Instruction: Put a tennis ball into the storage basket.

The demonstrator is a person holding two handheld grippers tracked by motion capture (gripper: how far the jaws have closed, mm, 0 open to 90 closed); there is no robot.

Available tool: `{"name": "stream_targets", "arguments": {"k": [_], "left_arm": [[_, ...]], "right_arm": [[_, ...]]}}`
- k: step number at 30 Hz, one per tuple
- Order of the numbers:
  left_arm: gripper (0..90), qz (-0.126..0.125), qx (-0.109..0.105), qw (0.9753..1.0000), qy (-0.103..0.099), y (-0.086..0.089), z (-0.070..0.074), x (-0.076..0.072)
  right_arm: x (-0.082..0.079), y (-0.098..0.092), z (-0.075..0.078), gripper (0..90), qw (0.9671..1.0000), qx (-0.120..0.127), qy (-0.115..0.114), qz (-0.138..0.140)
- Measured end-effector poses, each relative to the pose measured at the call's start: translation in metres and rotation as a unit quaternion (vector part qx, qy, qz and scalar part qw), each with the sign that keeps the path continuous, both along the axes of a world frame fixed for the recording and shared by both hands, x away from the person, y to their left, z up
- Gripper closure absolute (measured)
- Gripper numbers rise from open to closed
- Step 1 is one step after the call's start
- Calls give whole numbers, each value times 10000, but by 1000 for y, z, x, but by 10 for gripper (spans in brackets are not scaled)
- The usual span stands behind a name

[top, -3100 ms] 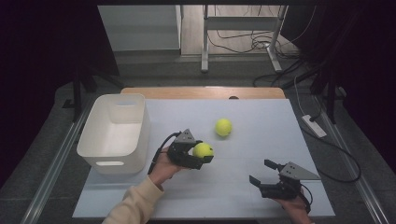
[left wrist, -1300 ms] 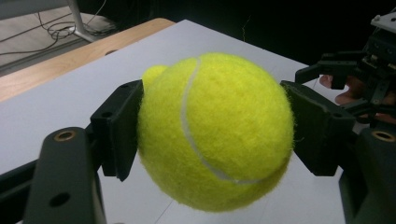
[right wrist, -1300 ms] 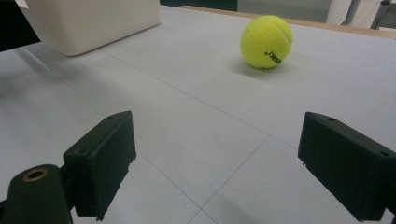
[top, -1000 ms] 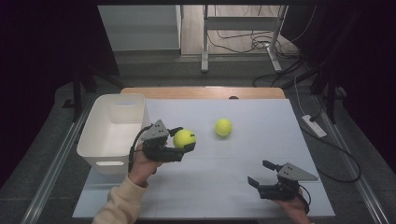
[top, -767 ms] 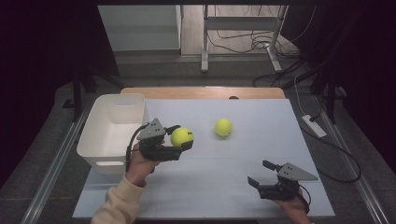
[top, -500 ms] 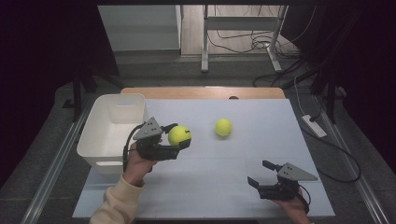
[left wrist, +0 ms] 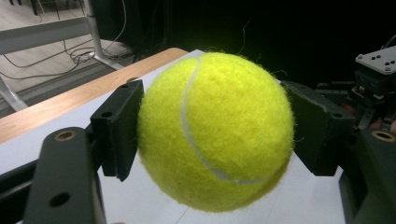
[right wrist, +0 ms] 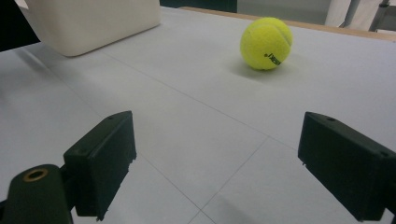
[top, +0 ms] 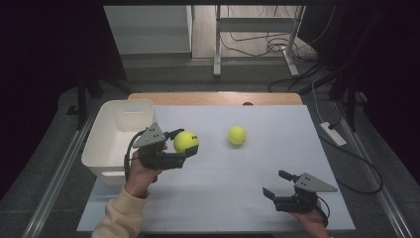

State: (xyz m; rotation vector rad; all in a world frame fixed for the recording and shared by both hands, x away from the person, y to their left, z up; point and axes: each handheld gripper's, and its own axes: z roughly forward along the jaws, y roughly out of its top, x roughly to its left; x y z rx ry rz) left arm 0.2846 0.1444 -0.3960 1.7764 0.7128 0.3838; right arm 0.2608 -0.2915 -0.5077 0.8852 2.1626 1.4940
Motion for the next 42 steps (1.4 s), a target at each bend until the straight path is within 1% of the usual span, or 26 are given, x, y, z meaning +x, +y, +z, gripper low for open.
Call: {"name": "stream_targets", "arguments": {"k": [3, 15, 27, 34, 37, 42], "left_arm": [[271, 22, -16, 10000, -6, 1, 1, 0], [271, 271, -146, 9995, -59, 18, 7, -1], [271, 394, -222, 9989, -97, 26, 10, -1], [271, 489, -303, 9983, -104, 32, 11, 0], [271, 575, -359, 9976, -108, 38, 12, 0], [271, 669, -375, 9969, -149, 45, 13, 0]], "right_arm": [[0, 0, 0, 111, 10000, 3, 7, 1], [0, 0, 0, 111, 10000, 10, -7, -16], [0, 0, 0, 111, 10000, 7, 0, -5], [0, 0, 0, 111, 10000, -4, 7, -8], [0, 0, 0, 111, 10000, -10, 7, -3], [0, 0, 0, 111, 10000, -7, 0, -3]]}}
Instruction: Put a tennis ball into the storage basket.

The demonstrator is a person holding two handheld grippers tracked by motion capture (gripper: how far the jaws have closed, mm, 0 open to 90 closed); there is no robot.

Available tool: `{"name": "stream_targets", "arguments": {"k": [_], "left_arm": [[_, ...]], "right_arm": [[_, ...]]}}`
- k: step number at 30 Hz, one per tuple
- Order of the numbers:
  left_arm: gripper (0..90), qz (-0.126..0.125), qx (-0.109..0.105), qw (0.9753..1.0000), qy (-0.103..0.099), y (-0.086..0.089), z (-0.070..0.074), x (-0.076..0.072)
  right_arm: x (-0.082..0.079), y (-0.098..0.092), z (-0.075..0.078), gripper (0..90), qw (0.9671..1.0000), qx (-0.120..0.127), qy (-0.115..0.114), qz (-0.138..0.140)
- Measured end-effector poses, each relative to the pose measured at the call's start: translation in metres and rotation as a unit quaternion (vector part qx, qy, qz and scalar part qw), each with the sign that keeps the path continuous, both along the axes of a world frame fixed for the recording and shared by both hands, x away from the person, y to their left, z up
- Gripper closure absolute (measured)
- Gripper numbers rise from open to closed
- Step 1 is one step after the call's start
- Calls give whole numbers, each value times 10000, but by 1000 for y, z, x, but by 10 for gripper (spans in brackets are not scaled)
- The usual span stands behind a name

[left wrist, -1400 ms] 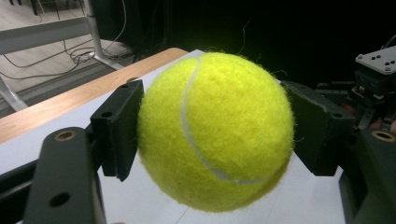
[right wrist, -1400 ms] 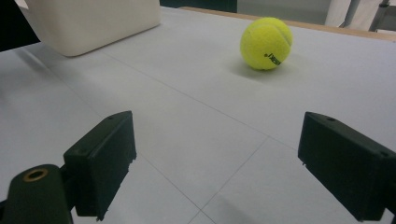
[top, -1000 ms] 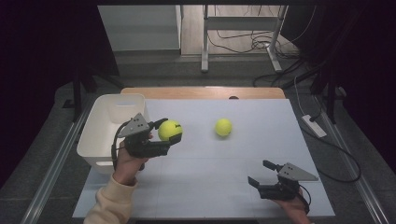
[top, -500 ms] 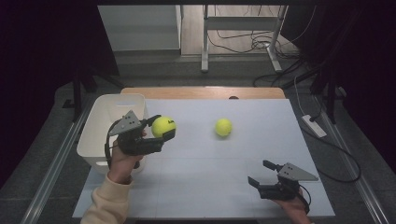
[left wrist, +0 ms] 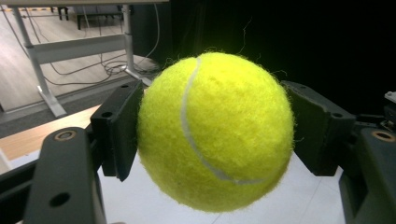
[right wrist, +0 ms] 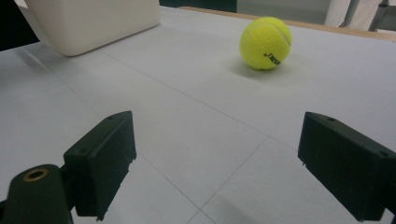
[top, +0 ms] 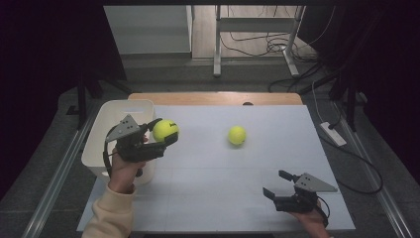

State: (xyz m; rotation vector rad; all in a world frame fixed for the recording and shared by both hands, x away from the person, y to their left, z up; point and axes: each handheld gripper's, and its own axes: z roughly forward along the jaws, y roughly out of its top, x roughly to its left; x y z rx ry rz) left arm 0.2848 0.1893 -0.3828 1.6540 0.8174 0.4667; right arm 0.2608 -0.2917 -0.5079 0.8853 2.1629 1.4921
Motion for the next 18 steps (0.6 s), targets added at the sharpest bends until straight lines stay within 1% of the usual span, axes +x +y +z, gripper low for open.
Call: {"name": "stream_targets", "arguments": {"k": [3, 18], "left_arm": [[271, 104, -14, 9999, 6, 6, 1, 0], [270, 307, -106, 9995, 7, 18, 3, -1]], "right_arm": [[0, 0, 0, 111, 10000, 0, -1, -2], [0, 0, 0, 111, 10000, -7, -1, -12]]}}
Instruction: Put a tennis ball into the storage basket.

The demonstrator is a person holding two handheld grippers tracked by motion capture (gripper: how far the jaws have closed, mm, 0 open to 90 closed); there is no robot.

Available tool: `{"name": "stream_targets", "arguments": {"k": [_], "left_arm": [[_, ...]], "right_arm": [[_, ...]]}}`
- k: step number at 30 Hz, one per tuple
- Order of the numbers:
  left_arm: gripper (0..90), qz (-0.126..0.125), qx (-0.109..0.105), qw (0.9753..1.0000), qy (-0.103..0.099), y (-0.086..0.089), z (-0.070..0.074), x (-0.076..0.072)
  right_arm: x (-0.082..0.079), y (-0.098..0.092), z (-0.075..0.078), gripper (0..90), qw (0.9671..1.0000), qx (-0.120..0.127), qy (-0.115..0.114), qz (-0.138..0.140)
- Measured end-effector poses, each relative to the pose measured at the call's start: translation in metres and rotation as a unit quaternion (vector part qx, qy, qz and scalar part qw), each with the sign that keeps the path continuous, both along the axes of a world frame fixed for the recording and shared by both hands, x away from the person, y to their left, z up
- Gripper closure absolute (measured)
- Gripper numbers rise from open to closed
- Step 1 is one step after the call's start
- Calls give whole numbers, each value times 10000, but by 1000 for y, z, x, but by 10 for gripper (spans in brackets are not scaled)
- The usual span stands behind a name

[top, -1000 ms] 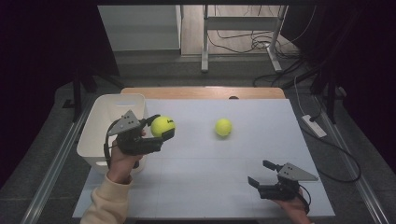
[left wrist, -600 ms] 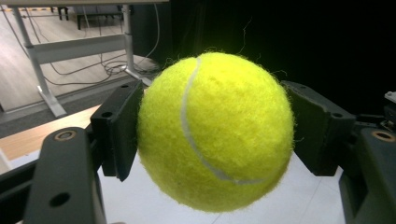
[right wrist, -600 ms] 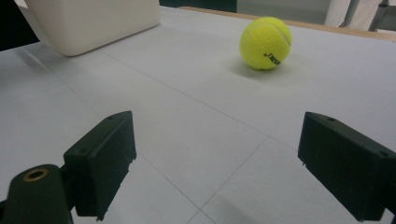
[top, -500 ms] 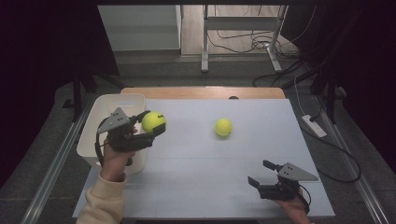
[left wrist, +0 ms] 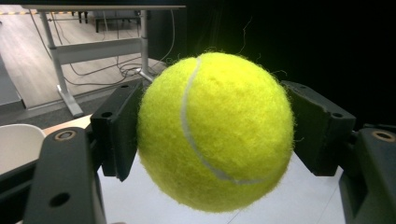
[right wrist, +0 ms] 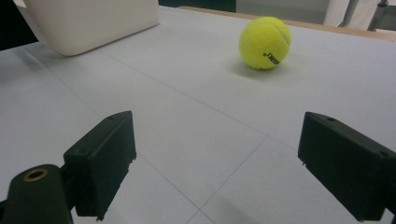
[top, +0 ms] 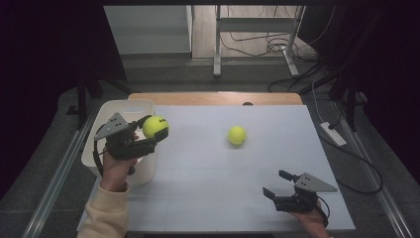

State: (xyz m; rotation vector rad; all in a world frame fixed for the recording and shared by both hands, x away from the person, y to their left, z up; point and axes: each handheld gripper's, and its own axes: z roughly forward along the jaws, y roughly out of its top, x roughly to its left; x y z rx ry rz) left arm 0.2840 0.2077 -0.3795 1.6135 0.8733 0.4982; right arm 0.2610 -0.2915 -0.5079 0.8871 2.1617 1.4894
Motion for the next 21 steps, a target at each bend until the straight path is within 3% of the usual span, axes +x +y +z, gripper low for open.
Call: {"name": "stream_targets", "arguments": {"k": [10, 21], "left_arm": [[270, 240, -22, 9997, 64, 6, 3, 7], [270, 616, 25, 9975, 340, 27, 10, 24]], "right_arm": [[1, 0, 0, 111, 10000, 10, 17, 15], [0, 0, 0, 111, 10000, 48, 16, 8]]}}
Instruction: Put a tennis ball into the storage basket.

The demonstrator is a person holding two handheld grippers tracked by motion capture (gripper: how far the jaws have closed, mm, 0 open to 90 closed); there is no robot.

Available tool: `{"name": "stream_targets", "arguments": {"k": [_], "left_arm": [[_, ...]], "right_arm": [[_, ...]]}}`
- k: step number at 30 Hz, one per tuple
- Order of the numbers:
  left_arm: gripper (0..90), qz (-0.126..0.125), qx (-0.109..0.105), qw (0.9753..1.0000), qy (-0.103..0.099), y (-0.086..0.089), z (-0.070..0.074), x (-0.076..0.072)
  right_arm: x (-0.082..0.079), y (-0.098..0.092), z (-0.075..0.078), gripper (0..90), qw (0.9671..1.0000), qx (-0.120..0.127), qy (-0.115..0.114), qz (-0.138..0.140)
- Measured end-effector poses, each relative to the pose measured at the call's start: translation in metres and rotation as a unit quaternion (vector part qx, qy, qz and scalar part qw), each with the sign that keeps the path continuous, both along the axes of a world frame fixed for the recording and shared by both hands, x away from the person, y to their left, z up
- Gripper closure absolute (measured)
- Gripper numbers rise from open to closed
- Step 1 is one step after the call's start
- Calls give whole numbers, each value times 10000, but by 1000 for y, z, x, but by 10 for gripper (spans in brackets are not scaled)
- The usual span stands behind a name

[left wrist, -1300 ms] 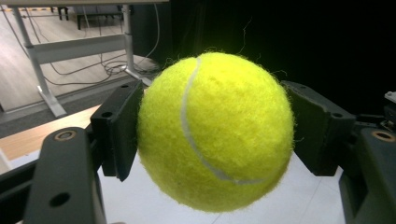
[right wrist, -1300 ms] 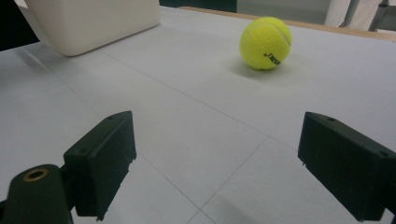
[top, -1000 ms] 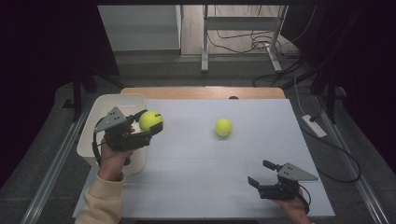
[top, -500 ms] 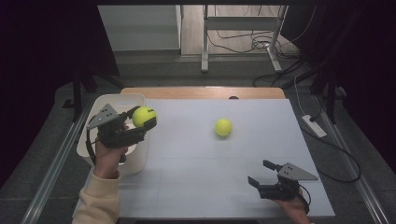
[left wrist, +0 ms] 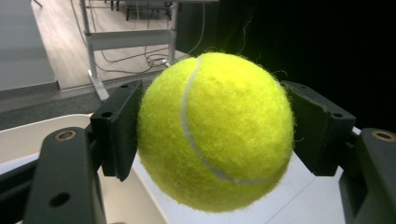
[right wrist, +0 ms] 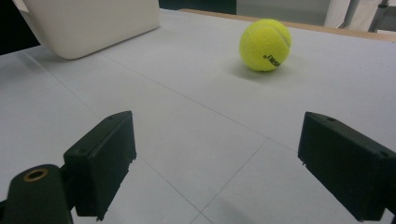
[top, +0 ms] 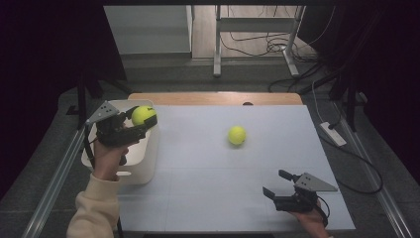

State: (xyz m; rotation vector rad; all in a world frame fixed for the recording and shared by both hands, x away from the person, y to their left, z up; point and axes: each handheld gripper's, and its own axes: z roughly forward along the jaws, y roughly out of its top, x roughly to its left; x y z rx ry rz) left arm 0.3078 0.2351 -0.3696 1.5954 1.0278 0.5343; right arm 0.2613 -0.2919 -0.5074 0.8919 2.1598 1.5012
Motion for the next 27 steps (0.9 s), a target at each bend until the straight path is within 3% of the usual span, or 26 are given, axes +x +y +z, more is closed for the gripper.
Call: {"name": "stream_targets", "arguments": {"k": [27], "left_arm": [[270, 285, 202, 9985, 425, 17, 2, 29]], "right_arm": [[0, -1, 1, 111, 10000, 57, 2, -41]]}}
